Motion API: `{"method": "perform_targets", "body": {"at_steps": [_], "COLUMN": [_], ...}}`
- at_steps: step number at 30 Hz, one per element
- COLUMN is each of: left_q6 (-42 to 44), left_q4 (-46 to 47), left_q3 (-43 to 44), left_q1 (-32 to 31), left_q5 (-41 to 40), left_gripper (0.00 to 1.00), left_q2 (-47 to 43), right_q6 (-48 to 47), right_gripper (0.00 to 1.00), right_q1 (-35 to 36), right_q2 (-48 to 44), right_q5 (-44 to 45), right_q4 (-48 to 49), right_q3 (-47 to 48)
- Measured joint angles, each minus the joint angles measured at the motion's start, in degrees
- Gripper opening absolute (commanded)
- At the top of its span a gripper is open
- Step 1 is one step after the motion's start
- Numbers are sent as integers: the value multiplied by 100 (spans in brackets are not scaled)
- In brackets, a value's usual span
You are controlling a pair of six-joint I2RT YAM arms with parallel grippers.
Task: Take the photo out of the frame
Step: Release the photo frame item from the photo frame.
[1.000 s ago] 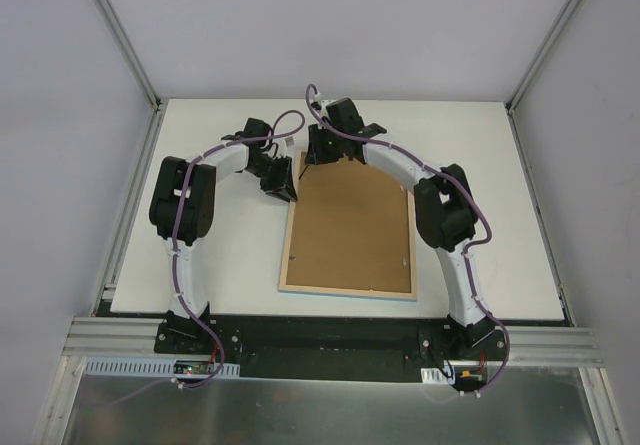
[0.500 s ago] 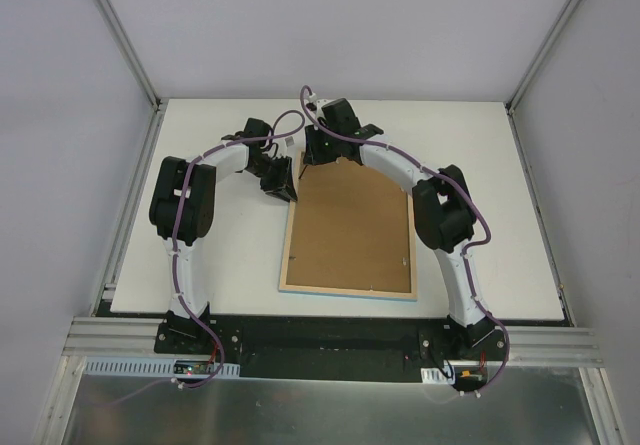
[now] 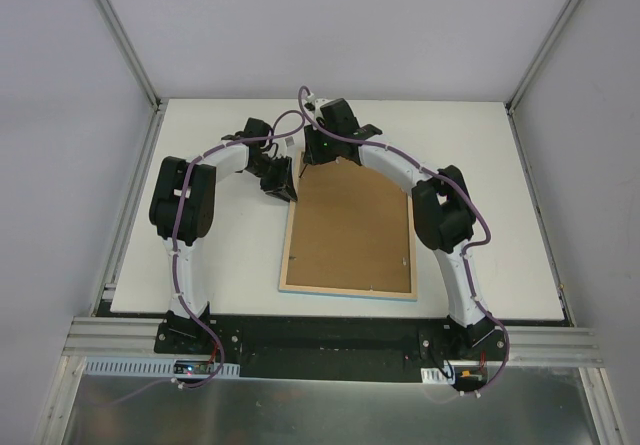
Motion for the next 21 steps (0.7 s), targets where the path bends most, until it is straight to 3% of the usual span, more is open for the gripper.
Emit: {"method": "perform_targets", "body": {"at_steps": [21], "left_q6": [0], "left_q4": [4], "left_q3": [0], "left_q1": [-24], "left_q5": [-39], "left_gripper": [0], "left_q2": [-7], "right_q6": [-162], "right_gripper": [1], "right_q1": [42], "right_q2": [0], "right_q5": [313], "right_q4": [7], "right_q3": [46]}}
